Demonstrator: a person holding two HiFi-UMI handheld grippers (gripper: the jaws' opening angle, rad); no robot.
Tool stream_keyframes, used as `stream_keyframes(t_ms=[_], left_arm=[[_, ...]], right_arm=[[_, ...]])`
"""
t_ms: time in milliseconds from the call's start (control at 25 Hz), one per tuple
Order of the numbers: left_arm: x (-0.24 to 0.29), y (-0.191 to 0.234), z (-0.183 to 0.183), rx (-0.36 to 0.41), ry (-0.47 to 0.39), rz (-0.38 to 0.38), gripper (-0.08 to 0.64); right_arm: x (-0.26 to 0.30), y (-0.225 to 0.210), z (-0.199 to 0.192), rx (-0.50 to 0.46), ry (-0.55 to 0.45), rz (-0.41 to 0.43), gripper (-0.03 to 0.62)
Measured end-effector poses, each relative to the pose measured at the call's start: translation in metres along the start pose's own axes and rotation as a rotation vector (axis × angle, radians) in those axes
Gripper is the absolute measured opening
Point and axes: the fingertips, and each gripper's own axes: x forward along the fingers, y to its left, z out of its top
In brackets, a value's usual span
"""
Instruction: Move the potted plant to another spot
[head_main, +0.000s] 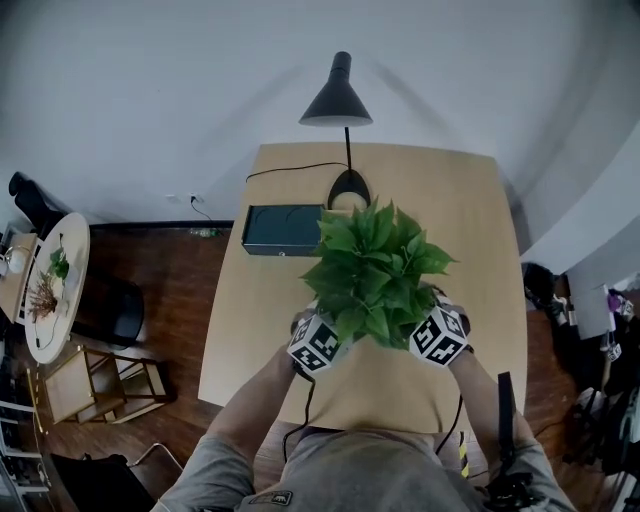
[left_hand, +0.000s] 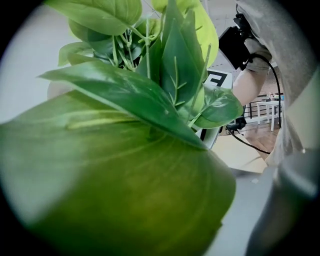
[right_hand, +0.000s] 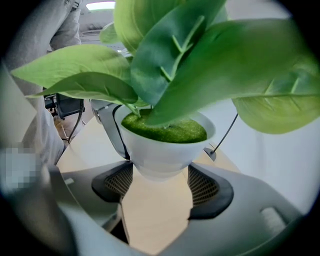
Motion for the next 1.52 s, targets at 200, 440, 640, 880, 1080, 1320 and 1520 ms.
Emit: stream_keyframes(t_ms=[200,440,640,880,1080,1320,1520], left_arm=[[-0.037,0.018,-0.020,0.014,-0.006,-0.025,0.383],[-0.078,0.036,-0.039,0.026,-0.019,-0.050,0.383],[-0.095,0.034,-0.048,0.051,-0.025,-0.093,0.383],[-0.104,0.025,-0.057,0.046,-0.021,-0.105,0.383],[-0.104,0.017,-0.061,0.035,-0.011,-0.100,0.383],[-0.101,0.010,-0.067,0.015,0.010,-0.099,0.383],[-0.093,0.004,-0.085,-0.026,0.039,-0.105,0.383]], right_arm=[[0.025,0.018,0.032,0.015,0.021,-0.017,0.350],[0.050,0.039,0.070,0.020,0.035,-0.044,0.350],[0.057,0.054,0.081,0.048,0.049,-0.072,0.348],[0.058,0.070,0.080,0.062,0.068,-0.072,0.348],[0.059,0.077,0.075,0.063,0.072,-0.055,0.347],[0.061,0.083,0.067,0.075,0.068,-0.025,0.347],[0.073,0.090,0.053,0.085,0.081,0.018,0.347]])
